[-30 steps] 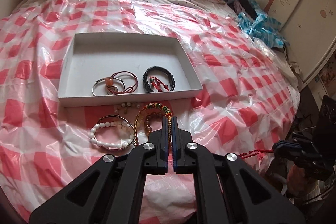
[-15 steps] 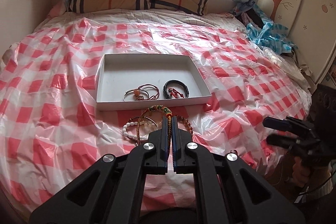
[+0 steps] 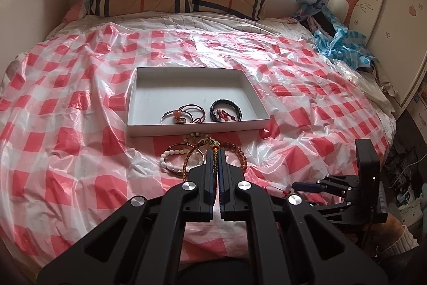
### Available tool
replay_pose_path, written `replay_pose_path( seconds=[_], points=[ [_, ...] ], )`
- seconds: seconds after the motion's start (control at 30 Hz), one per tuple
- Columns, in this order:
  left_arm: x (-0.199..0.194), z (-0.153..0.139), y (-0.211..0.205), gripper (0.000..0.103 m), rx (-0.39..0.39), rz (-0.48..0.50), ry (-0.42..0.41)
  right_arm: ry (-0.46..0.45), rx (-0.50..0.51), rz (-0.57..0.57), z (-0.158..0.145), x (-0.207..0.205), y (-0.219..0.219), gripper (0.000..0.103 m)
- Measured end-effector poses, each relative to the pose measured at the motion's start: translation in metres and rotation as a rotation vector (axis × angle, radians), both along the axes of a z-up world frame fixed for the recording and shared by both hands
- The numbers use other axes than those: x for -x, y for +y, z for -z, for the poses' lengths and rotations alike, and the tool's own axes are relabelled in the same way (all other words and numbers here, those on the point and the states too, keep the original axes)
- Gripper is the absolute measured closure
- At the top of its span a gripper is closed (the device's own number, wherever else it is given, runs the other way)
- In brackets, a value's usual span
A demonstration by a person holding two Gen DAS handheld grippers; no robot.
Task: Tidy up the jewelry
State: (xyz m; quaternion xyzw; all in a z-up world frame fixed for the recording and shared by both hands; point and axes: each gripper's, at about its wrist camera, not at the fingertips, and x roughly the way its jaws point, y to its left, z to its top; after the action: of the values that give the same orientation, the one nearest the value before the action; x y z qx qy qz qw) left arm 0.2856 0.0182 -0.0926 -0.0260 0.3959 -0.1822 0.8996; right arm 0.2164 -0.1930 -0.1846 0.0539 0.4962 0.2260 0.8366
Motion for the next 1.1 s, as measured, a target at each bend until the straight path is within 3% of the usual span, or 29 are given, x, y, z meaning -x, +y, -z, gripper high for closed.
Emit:
replay_pose_path(
  seconds=[0.03,0.13,0.7,1.1],
  points=[
    [0.001,-0.001,0.001,0.1,0.0,-0.002,-0.002,-0.001,-0.003,-0.013,-0.002,0.002,0.002,0.092],
    [0.007,-0.007,0.003,0.1,-0.001,-0.002,-0.012,-0.043,0.011,-0.025,-0.018,0.013,0.004,0.099],
    [0.081,-0.067,-0.001,0.1,-0.027,0.01,-0.144,-0.382,-0.265,0.055,-0.16,0.086,-0.011,0.099],
    [0.113,-0.09,0.004,0.1,-0.055,-0.002,-0.219,-0.454,-0.264,0.039,-0.19,0.118,-0.006,0.099]
  ],
)
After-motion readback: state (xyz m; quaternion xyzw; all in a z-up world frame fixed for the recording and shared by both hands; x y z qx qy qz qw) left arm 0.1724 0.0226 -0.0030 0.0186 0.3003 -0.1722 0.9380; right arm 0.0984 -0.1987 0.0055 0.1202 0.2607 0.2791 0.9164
